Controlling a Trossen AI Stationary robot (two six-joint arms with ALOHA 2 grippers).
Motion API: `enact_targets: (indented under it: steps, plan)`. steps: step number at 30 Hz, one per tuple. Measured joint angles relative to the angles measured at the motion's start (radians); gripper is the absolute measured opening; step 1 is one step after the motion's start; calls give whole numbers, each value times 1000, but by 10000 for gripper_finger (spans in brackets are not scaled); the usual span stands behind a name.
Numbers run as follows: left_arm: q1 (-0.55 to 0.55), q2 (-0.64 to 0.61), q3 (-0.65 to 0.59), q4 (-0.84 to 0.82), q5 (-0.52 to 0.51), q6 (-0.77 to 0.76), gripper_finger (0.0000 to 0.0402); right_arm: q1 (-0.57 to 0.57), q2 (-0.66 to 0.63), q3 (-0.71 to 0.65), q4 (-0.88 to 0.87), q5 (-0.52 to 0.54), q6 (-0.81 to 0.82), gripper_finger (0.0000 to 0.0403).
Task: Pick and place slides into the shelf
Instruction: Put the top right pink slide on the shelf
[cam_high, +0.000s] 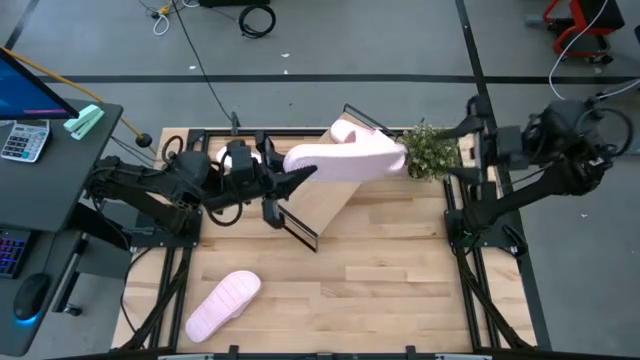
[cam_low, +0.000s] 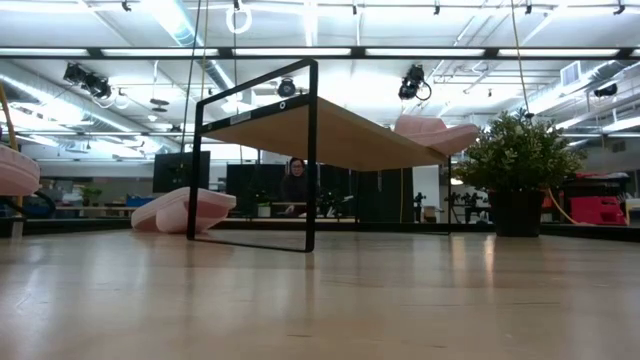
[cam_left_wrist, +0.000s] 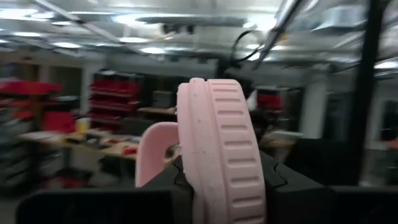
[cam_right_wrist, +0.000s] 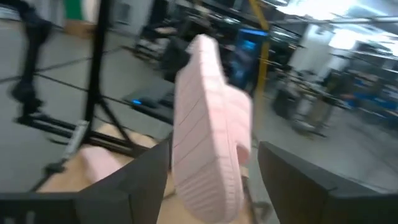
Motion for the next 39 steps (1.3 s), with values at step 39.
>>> enact_targets:
  steps: [39]
  plan:
    - [137,-6,2,-250,-638,26,77,-88,9,88,-241,370,107,252]
